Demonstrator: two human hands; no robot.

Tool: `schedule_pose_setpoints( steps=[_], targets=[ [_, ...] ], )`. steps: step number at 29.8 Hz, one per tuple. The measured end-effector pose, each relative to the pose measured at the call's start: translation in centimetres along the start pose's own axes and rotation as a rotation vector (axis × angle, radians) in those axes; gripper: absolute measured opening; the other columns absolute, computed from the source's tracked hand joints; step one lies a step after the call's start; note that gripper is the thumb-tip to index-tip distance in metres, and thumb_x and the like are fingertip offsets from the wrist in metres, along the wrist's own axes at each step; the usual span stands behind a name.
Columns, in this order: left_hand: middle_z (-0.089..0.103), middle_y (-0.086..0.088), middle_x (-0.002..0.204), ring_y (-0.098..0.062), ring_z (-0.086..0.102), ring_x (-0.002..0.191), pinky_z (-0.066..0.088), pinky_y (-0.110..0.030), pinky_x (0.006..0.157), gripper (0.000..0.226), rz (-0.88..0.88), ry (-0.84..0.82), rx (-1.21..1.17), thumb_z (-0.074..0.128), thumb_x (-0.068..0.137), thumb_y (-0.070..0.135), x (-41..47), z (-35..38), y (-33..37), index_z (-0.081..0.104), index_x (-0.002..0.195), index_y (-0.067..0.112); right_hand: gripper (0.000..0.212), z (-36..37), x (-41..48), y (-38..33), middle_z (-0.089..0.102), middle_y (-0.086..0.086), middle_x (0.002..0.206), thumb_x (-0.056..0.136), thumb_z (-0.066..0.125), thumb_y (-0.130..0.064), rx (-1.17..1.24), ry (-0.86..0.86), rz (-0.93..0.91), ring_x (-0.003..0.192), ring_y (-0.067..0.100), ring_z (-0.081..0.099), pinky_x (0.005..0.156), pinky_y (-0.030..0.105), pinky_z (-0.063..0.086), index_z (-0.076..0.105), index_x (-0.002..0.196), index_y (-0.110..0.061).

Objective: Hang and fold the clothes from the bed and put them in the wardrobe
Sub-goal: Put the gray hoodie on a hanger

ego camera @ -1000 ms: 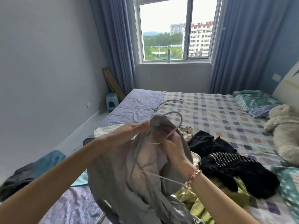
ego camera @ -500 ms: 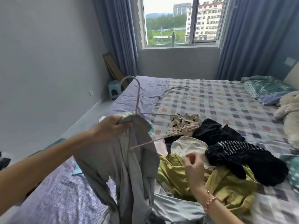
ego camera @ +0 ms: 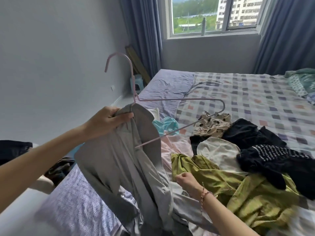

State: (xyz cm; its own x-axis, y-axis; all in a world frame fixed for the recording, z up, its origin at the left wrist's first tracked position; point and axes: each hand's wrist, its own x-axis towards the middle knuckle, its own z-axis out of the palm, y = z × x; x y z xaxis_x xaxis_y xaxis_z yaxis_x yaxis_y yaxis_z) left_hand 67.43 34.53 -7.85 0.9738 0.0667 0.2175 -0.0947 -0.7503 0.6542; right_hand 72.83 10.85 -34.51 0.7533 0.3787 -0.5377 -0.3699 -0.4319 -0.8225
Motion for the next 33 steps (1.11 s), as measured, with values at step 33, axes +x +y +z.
schedule_pose_setpoints(
  steps=[33],
  targets=[
    [0.064, 0.006, 0.115, -0.005, 0.057, 0.104, 0.039, -0.012, 0.091, 0.076, 0.172, -0.156, 0.122, 0.034, 0.081, 0.071, 0.6, 5.4, 1.9, 0.067, 0.11, 0.008, 0.037, -19.1, -7.4, -18.9, 0.06, 0.004, 0.068, 0.091, 0.056, -0.035, -0.089, 0.475, -0.558, 0.063, 0.012, 0.054, 0.054, 0.013, 0.045, 0.065, 0.072, -0.005]
  ],
)
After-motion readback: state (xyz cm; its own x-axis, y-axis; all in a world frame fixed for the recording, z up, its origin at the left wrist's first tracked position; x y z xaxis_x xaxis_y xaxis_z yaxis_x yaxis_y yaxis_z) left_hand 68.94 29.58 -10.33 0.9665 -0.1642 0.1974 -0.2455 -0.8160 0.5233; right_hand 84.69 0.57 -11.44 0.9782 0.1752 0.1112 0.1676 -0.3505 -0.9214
